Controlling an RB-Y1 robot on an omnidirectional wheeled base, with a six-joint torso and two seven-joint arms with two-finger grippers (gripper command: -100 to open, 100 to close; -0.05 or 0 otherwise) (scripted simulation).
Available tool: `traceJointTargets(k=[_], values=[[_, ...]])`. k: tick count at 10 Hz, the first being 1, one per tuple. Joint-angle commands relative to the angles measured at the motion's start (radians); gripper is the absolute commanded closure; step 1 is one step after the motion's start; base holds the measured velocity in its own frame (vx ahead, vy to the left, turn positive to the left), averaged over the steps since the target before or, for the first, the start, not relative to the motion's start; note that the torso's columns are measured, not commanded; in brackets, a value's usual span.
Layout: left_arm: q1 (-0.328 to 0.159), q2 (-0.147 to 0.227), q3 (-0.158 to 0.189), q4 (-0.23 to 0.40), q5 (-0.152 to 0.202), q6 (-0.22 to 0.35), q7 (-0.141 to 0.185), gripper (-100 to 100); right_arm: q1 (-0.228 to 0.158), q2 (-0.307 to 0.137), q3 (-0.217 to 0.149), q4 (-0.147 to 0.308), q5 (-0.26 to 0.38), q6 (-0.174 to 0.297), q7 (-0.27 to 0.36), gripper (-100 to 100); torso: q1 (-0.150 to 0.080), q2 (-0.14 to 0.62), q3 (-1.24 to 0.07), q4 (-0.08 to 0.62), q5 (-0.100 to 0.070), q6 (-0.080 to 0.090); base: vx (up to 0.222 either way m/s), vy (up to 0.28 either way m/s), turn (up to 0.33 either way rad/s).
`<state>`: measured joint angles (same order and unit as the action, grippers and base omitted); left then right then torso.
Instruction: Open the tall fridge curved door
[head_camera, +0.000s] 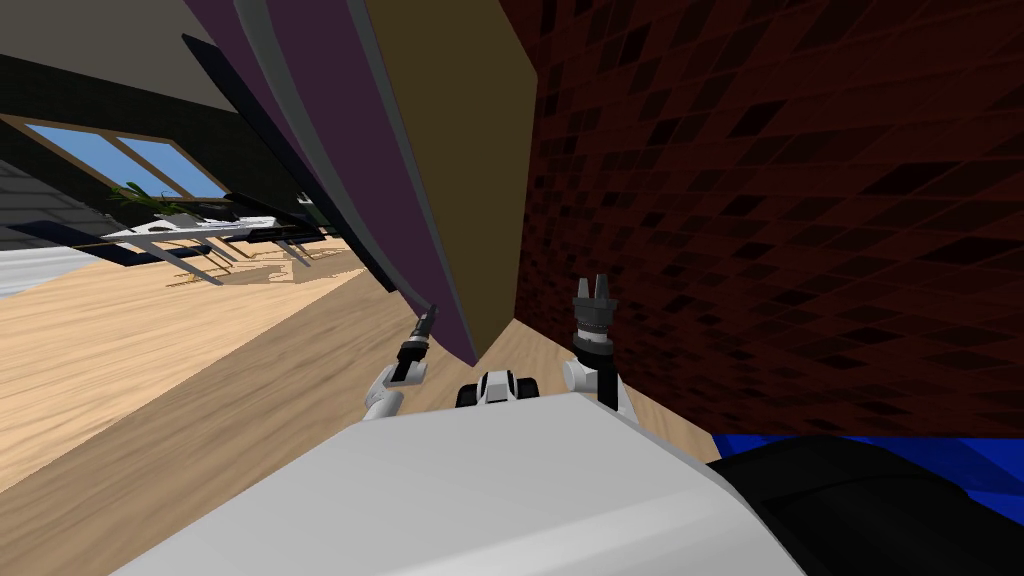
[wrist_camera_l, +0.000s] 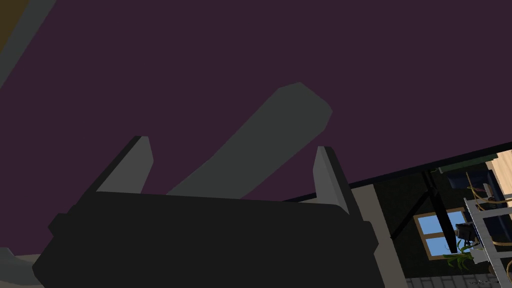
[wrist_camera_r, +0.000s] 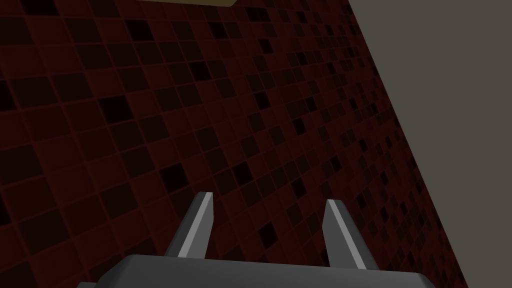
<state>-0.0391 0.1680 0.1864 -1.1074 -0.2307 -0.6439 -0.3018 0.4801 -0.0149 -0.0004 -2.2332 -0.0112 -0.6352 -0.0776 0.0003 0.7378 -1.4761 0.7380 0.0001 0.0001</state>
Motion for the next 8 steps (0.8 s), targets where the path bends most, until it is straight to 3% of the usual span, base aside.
traceJointTargets(k=[1,8], values=[[-0.02,0.017,-0.002,-0.016,-0.007,0.053,0.006,-100,0.0,0.0,0.0,0.0,0.0,0.0,0.0,0,-0.001,0.0,0.0,0.0,0.0,0.0,-0.039,-0.027,0.006],[-0.07,0.086,-0.007,-0.06,-0.028,0.187,0.015,-100,0.0,0.0,0.0,0.0,0.0,0.0,0.0,0,-0.002,0.0,0.0,0.001,-0.001,0.001,-0.038,-0.028,0.002]])
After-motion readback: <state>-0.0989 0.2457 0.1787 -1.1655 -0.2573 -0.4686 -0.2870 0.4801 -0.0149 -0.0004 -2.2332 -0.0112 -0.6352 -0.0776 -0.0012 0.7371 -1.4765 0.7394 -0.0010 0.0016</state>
